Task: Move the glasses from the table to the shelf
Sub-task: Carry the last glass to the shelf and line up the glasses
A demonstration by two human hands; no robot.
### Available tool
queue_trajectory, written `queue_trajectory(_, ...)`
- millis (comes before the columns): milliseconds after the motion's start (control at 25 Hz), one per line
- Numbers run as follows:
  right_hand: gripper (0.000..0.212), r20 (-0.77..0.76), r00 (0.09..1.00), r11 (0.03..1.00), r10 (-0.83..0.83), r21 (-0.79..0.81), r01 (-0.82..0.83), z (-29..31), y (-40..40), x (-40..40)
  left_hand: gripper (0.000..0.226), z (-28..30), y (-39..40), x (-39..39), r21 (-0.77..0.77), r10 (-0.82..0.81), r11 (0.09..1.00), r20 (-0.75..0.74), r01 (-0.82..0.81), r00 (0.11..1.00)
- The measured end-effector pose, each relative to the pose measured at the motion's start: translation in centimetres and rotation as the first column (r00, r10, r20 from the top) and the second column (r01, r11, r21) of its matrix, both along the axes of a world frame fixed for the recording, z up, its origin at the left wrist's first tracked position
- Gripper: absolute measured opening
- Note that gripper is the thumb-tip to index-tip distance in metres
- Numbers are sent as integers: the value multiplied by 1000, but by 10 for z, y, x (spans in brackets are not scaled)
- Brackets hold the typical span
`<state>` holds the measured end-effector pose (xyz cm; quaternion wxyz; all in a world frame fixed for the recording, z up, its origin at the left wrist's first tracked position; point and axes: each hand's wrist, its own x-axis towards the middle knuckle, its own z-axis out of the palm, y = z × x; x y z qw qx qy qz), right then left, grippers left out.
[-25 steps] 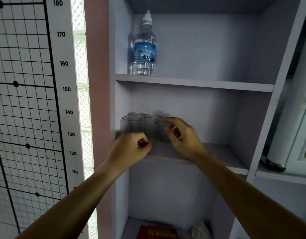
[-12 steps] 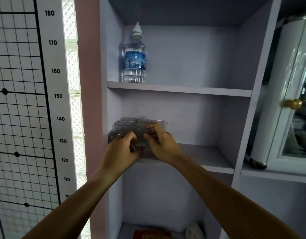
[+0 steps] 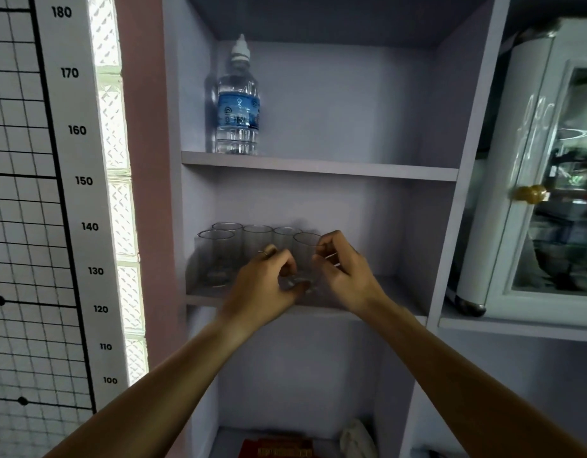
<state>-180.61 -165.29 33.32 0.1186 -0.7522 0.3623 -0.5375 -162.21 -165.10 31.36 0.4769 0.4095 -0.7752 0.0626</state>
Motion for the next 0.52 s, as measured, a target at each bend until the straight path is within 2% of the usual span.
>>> queue_trajectory(240, 6, -22, 996, 992, -84, 92, 86, 2, 3, -24, 28, 2, -12, -28, 82, -79, 994, 7, 78, 997)
queue_trajectory(360, 22, -25, 995, 989, -100, 107, 102, 4, 1, -26, 15, 1, -19, -33, 106, 8, 994, 26, -11, 1000)
queue_trajectory(440, 37, -17, 993, 985, -114, 130, 115, 5, -3, -26, 14, -1, -23, -32, 114, 48, 992, 7, -49, 999)
queue_trajectory(520, 42, 15, 990, 982, -142, 130, 139, 4, -7, -25, 14, -3, -25, -33, 112, 54, 992, -25, -51, 998)
